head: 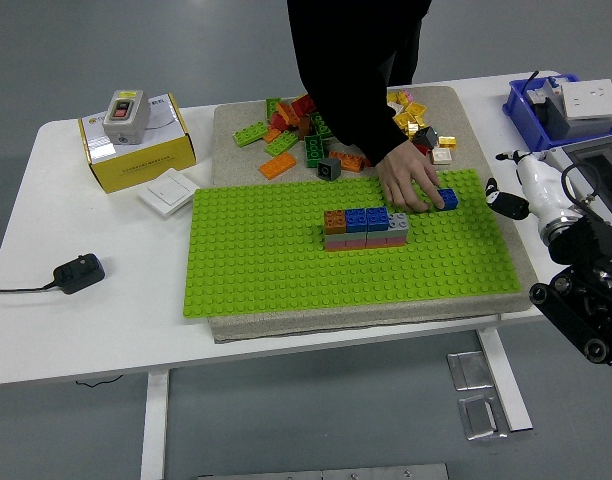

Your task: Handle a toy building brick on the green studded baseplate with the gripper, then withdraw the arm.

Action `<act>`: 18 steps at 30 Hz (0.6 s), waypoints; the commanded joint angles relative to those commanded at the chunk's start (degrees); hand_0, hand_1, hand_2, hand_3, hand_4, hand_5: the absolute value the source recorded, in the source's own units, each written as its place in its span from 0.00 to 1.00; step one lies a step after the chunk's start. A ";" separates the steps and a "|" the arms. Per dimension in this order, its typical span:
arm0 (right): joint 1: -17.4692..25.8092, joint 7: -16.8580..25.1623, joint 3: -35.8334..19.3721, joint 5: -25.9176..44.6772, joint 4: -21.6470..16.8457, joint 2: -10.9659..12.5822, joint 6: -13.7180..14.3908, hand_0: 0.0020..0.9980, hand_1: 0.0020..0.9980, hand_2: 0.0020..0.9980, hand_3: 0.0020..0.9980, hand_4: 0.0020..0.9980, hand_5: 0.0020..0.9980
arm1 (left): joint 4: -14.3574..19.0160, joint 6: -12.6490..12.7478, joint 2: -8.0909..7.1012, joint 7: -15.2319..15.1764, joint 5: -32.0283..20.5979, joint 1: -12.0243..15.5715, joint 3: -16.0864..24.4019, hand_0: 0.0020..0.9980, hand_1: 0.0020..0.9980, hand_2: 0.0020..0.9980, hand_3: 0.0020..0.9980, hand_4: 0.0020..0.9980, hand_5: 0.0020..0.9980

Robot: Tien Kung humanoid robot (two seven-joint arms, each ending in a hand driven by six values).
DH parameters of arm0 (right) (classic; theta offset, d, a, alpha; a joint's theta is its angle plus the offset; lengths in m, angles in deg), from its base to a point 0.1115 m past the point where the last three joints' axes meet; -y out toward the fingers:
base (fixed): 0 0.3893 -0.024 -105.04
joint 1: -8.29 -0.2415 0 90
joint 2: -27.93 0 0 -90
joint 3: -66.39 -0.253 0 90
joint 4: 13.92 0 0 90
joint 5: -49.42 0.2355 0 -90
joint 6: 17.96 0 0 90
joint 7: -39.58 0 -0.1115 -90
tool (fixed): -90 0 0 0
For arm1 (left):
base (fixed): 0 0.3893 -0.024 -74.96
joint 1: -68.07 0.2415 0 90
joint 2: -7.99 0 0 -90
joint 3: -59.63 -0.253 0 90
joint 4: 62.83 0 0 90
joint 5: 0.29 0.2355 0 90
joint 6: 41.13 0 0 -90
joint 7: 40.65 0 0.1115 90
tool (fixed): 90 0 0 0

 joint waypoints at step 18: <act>-11.37 -0.08 20.46 6.09 9.50 -1.23 -4.63 0.81 0.91 0.99 0.94 0.54 0.36 | 0.00 0.03 -0.01 0.22 0.41 -0.78 0.10 0.66 0.66 0.58 0.60 0.17 0.65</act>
